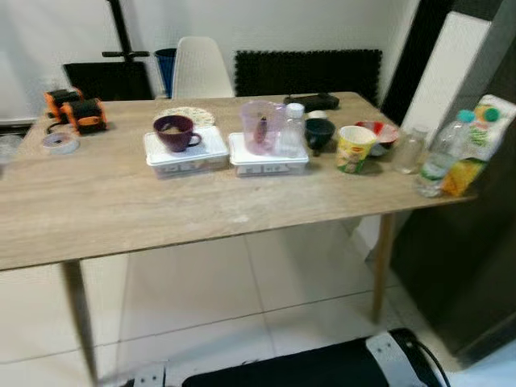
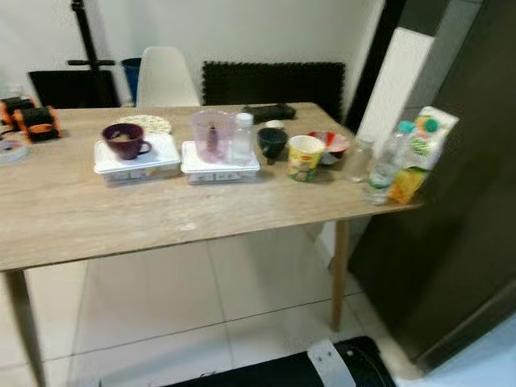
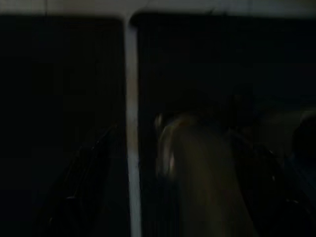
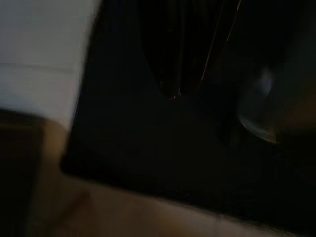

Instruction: Restocking fridge

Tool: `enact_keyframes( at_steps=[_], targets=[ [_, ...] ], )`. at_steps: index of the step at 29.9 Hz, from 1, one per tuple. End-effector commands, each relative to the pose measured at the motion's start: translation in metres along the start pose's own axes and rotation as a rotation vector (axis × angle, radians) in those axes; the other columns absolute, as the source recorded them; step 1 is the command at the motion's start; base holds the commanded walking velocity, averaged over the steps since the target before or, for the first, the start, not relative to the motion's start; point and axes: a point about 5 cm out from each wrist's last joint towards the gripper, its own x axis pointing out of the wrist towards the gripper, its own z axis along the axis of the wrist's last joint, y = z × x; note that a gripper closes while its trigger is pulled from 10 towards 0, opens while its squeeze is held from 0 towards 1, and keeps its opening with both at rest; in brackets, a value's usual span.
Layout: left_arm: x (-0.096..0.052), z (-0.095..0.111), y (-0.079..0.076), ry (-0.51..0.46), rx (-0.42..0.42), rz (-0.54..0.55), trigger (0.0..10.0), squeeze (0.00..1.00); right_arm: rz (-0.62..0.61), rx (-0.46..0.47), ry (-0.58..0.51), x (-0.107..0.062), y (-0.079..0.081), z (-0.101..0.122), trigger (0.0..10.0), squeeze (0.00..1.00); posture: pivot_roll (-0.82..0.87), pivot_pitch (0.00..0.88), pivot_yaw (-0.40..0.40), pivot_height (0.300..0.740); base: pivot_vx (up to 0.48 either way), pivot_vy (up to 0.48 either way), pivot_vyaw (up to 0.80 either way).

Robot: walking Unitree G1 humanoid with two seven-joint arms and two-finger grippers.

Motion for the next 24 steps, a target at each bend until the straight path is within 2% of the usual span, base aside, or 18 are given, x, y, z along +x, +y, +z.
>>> enact_keyframes(
  at_steps=[1, 6, 9, 11, 13, 16, 18, 21, 22, 24],
  targets=[
    [0.002, 0.003, -0.009, -0.003, 0.071, -0.039, 10.0, 0.00, 0.004, 0.062, 0.019, -0.001, 0.008, -0.011, 10.0, 0.00, 0.00, 0.000, -0.017, 0.740, 0.000, 0.000, 0.00],
    [0.002, 0.014, 0.001, -0.018, 0.150, -0.041, 10.0, 0.00, 0.020, 0.095, 0.102, -0.004, 0.026, -0.037, 10.0, 0.00, 0.03, 0.000, 0.004, 0.740, 0.000, 0.000, 0.00],
    [0.002, 0.025, 0.009, -0.035, 0.165, -0.030, 10.0, 0.00, 0.005, 0.133, 0.116, -0.005, 0.033, -0.042, 10.0, 0.00, 0.02, 0.000, 0.019, 0.740, 0.000, 0.000, 0.00],
    [0.002, 0.030, 0.012, -0.045, 0.176, -0.032, 10.0, 0.00, 0.000, 0.196, 0.108, -0.005, 0.037, -0.042, 10.0, 0.00, 0.02, 0.000, 0.007, 0.740, 0.000, 0.000, 0.00],
    [0.002, 0.034, 0.013, -0.049, 0.184, -0.024, 10.0, 0.00, -0.013, 0.204, 0.106, -0.005, 0.036, -0.041, 10.0, 0.00, 0.01, 0.000, 0.007, 0.740, 0.000, 0.000, 0.00],
    [0.003, 0.041, 0.013, -0.080, 0.110, 0.000, 10.0, 0.00, -0.014, 0.194, 0.105, -0.005, 0.031, -0.040, 10.0, 0.00, 0.00, 0.002, 0.006, 0.740, 0.000, 0.000, 0.00],
    [0.005, 0.044, 0.005, -0.103, 0.034, 0.001, 10.0, 0.00, 0.000, 0.162, 0.090, -0.004, 0.026, -0.035, 10.0, 0.00, -0.03, 0.006, 0.002, 0.740, 0.000, 0.000, 0.00],
    [0.005, 0.044, 0.005, -0.103, 0.034, 0.001, 10.0, 0.00, 0.000, 0.162, 0.090, -0.004, 0.026, -0.035, 10.0, 0.00, -0.03, 0.006, 0.002, 0.740, 0.000, 0.000, 0.00],
    [0.006, 0.041, -0.001, -0.098, 0.025, -0.010, 10.0, 0.00, 0.009, 0.149, 0.080, -0.003, 0.024, -0.031, 10.0, 0.00, -0.03, 0.011, 0.004, 0.740, 0.000, 0.000, 0.00],
    [0.007, 0.033, -0.015, -0.072, 0.069, -0.056, 10.0, 0.00, 0.021, 0.168, 0.060, -0.002, 0.024, -0.025, 10.0, 0.00, -0.02, 0.024, 0.006, 0.740, 0.000, 0.000, 0.00]
  ],
)
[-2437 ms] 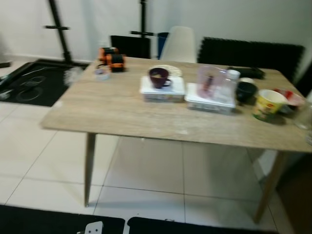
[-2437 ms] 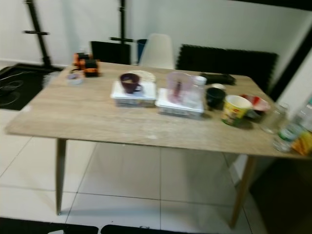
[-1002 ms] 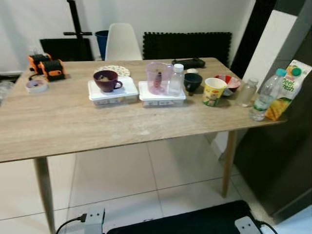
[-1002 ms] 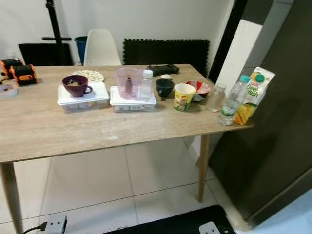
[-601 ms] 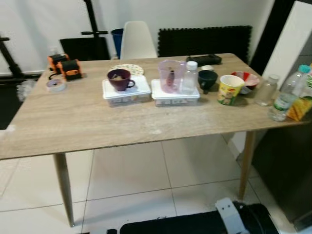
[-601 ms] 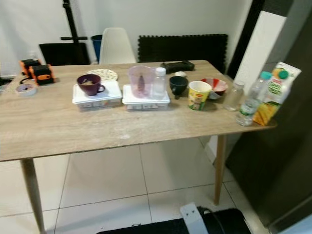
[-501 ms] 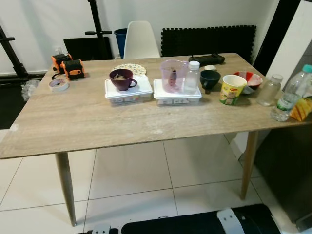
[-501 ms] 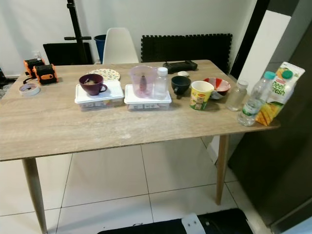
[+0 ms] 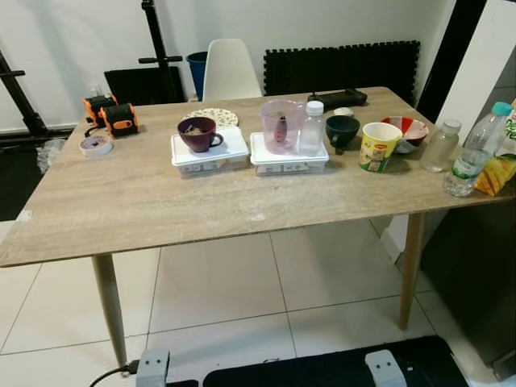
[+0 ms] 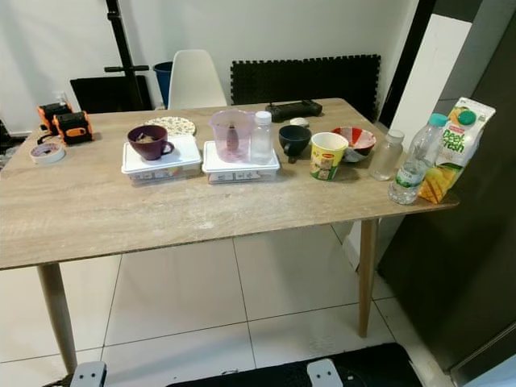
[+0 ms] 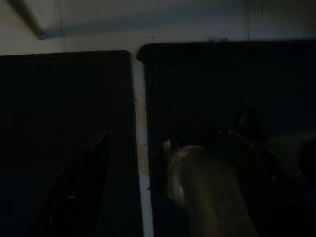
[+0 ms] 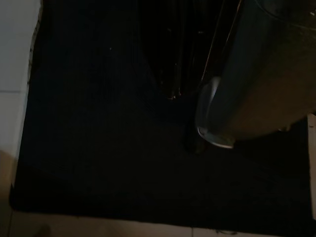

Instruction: Restocking fridge

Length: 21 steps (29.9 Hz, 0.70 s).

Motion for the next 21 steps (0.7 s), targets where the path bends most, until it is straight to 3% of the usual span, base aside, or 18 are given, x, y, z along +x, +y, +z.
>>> enact_keyframes(
  at_steps=[1, 8, 11, 17, 21],
  targets=[
    [0.000, -0.011, -0.013, 0.036, 0.040, -0.047, 10.0, 0.00, 0.018, 0.025, -0.014, 0.001, 0.003, 0.003, 10.0, 0.00, -0.02, 0.024, 0.006, 0.740, 0.000, 0.000, 0.00],
    [-0.002, -0.018, -0.012, 0.060, 0.086, -0.069, 10.0, 0.00, 0.101, 0.041, 0.020, 0.000, 0.023, -0.009, 10.0, 0.00, -0.01, 0.035, -0.002, 0.740, 0.000, 0.000, 0.00],
    [-0.004, -0.020, -0.009, 0.072, 0.078, -0.086, 10.0, 0.00, 0.089, 0.083, 0.025, 0.000, 0.021, -0.012, 10.0, 0.00, -0.02, 0.035, 0.000, 0.740, 0.000, -0.358, 0.00],
    [-0.004, -0.020, -0.006, 0.073, 0.057, -0.077, 10.0, 0.00, 0.102, 0.061, 0.022, 0.000, 0.018, -0.010, 10.0, 0.00, -0.01, 0.040, -0.012, 0.740, 0.000, -0.472, 0.00],
    [-0.004, -0.021, -0.004, 0.076, 0.043, -0.053, 10.0, 0.00, 0.114, 0.044, 0.021, 0.000, 0.019, -0.009, 10.0, 0.00, -0.02, 0.045, -0.011, 0.740, 0.000, -0.069, 0.00]
  ],
)
